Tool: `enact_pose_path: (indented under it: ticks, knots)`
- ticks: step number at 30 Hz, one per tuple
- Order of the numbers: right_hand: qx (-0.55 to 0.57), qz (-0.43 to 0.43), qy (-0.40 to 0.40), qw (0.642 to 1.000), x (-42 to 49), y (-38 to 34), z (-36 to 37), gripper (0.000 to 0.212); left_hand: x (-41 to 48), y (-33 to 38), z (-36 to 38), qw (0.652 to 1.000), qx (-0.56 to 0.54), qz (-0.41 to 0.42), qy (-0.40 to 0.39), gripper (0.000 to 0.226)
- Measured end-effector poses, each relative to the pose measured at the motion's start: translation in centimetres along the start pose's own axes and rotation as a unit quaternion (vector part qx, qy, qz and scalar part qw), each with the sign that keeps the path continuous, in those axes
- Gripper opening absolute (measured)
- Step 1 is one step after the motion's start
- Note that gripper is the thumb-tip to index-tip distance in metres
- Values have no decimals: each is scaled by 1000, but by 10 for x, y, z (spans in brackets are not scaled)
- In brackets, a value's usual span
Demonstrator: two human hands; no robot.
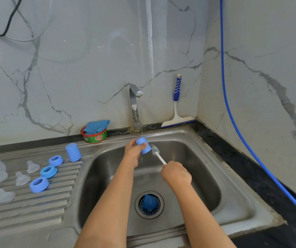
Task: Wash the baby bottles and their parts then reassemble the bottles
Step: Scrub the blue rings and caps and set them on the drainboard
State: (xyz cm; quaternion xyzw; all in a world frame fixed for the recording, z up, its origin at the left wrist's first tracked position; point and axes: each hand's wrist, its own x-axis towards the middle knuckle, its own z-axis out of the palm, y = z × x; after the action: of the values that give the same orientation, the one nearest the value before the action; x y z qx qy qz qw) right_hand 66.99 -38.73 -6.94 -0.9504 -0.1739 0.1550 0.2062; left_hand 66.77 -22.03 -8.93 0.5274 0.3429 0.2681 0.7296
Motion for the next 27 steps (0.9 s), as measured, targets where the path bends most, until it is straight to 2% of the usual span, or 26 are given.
enact_pose_path:
  ticks: [3,7,9,18,23,27]
  knots:
    - [-11,0,0,1000,-1,-1,0,32,-4,0,-6,992,-103,-69,-13,26]
    - [-23,-2,-6,1000,0,0,0,32,-5,6,-6,960,-247,-130,-1,38]
    - [-25,0,-7,1000,1,0,0,33,-4,8,-2,947,-275,-165,11,44]
    - [-28,-6,1,1000,2,-2,1,32,-7,5,-4,915,-343,-212,2,55]
    - [-24,-2,-2,1000,4,-2,1,32,-7,6,-5,929,-300,-215,-3,58]
    - [-25,-2,-15,1000,4,-2,2,32,-13,12,-2,961,-231,-151,-1,38]
